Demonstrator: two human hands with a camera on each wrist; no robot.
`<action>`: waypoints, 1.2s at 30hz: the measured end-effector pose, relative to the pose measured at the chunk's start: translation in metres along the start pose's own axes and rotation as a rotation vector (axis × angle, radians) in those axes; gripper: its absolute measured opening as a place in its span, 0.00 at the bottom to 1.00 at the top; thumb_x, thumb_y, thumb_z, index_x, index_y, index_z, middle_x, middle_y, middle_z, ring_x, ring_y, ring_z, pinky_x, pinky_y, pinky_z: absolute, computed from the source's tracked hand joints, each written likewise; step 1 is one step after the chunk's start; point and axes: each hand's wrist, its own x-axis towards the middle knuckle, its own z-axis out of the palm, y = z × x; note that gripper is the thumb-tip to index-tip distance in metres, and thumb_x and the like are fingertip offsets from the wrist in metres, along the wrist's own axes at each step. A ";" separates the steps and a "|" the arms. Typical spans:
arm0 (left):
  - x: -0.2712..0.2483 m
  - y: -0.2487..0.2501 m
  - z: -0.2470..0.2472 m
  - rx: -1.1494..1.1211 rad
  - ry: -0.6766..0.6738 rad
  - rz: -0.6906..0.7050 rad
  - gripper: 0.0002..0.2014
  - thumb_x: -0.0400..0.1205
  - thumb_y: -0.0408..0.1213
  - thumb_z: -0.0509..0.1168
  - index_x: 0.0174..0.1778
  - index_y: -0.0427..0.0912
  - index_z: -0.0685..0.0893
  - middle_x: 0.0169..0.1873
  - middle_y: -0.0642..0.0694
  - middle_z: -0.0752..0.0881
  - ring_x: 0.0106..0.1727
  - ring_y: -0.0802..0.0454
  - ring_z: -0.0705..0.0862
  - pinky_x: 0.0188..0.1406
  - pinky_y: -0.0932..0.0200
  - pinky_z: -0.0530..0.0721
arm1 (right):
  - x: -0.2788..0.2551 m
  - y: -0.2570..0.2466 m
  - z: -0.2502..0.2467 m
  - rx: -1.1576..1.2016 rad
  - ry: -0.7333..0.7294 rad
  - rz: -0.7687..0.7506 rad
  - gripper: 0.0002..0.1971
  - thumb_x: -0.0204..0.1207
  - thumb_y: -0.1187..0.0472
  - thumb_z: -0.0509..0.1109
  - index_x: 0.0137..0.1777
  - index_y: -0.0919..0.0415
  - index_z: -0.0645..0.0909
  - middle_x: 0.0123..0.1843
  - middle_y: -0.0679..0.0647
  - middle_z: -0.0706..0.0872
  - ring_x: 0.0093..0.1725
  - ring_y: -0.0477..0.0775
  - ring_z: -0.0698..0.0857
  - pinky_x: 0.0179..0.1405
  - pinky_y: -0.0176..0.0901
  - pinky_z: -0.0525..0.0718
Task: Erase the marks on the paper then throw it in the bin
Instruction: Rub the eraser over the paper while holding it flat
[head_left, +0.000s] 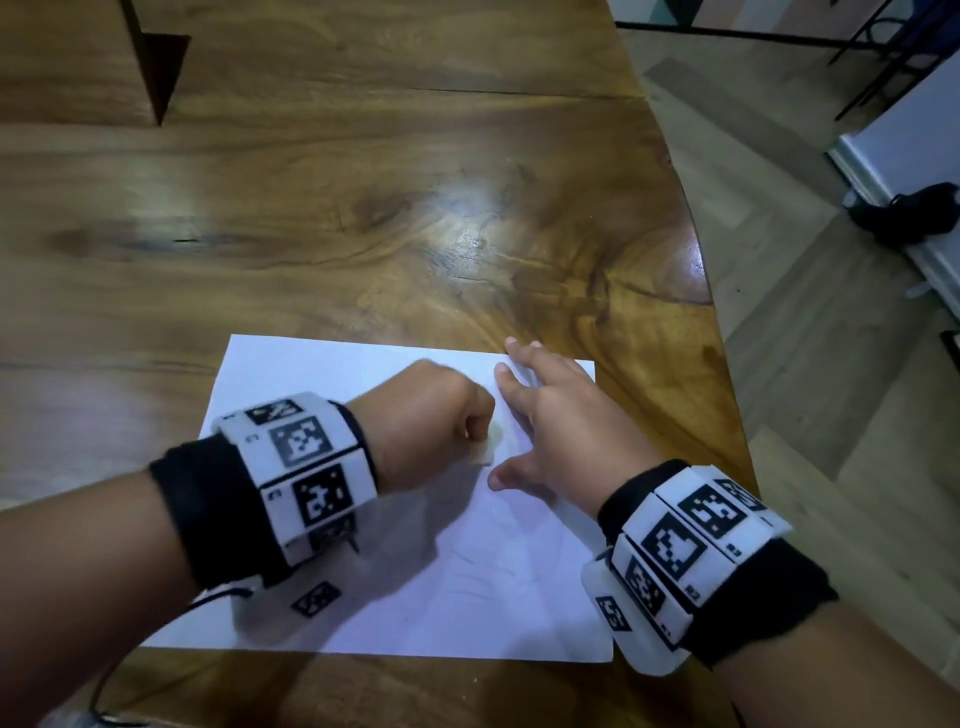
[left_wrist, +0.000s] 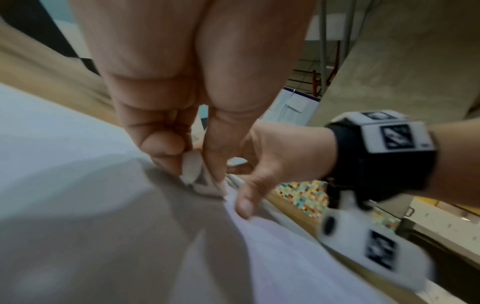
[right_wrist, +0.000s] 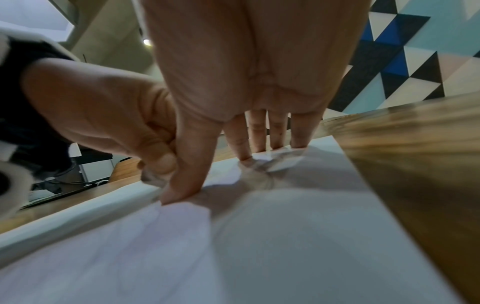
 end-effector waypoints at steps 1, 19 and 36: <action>0.006 -0.001 -0.004 -0.015 0.011 -0.012 0.03 0.73 0.33 0.66 0.39 0.42 0.85 0.32 0.48 0.82 0.36 0.53 0.74 0.28 0.63 0.61 | 0.000 0.000 0.000 0.004 -0.002 0.002 0.52 0.64 0.46 0.78 0.82 0.57 0.52 0.85 0.47 0.42 0.83 0.47 0.41 0.80 0.38 0.48; 0.016 -0.010 -0.011 -0.019 0.180 -0.091 0.03 0.73 0.31 0.67 0.41 0.37 0.85 0.33 0.45 0.79 0.37 0.50 0.72 0.32 0.62 0.60 | -0.001 0.002 0.000 -0.008 -0.014 -0.004 0.55 0.61 0.46 0.80 0.82 0.58 0.51 0.85 0.47 0.41 0.83 0.47 0.41 0.79 0.37 0.47; 0.019 0.004 -0.006 -0.019 0.199 -0.085 0.04 0.73 0.34 0.68 0.42 0.41 0.84 0.33 0.50 0.77 0.39 0.52 0.73 0.31 0.65 0.60 | -0.017 0.024 -0.002 -0.098 -0.060 -0.075 0.55 0.61 0.44 0.79 0.82 0.46 0.48 0.84 0.43 0.39 0.83 0.46 0.39 0.77 0.34 0.43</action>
